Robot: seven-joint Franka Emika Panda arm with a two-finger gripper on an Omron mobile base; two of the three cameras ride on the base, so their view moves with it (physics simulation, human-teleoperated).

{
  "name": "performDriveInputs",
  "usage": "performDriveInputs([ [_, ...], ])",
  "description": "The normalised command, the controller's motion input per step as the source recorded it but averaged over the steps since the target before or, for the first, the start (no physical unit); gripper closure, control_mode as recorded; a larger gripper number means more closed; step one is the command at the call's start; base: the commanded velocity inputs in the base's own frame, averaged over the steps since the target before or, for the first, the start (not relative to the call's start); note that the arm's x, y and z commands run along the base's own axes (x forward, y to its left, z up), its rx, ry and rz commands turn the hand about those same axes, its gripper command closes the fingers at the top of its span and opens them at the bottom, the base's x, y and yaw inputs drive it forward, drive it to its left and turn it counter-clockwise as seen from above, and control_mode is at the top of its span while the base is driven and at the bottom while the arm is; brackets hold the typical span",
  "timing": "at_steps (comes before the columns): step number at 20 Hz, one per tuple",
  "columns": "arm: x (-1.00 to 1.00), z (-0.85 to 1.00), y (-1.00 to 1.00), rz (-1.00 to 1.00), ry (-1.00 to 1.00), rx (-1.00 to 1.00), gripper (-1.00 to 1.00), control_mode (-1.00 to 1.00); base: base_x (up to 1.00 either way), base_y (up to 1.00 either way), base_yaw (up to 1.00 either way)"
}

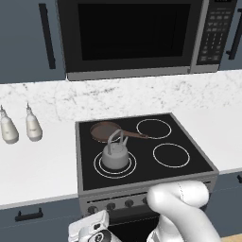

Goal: Pick the kettle from the counter and place it on a stove burner. Then turn the burner on.

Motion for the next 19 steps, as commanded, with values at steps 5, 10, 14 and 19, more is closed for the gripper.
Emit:
performDriveInputs([
  [5, 0.01, 0.0, 0.37, 0.02, 0.15, -0.41, 1.0, -1.0, 0.0, 0.0, 0.0],
  [10, 0.15, 0.0, 0.48, 0.02, 0.23, -0.42, 1.0, -1.0, 0.0, 0.0, 0.0],
  [14, 0.04, 0.01, 0.48, 0.08, 0.15, -0.37, 1.0, -1.0, 0.0, 0.0, 0.0],
  [19, -0.05, 0.02, 0.02, 0.01, -0.05, -0.02, 1.0, -1.0, 0.0, 0.0, 0.0],
])
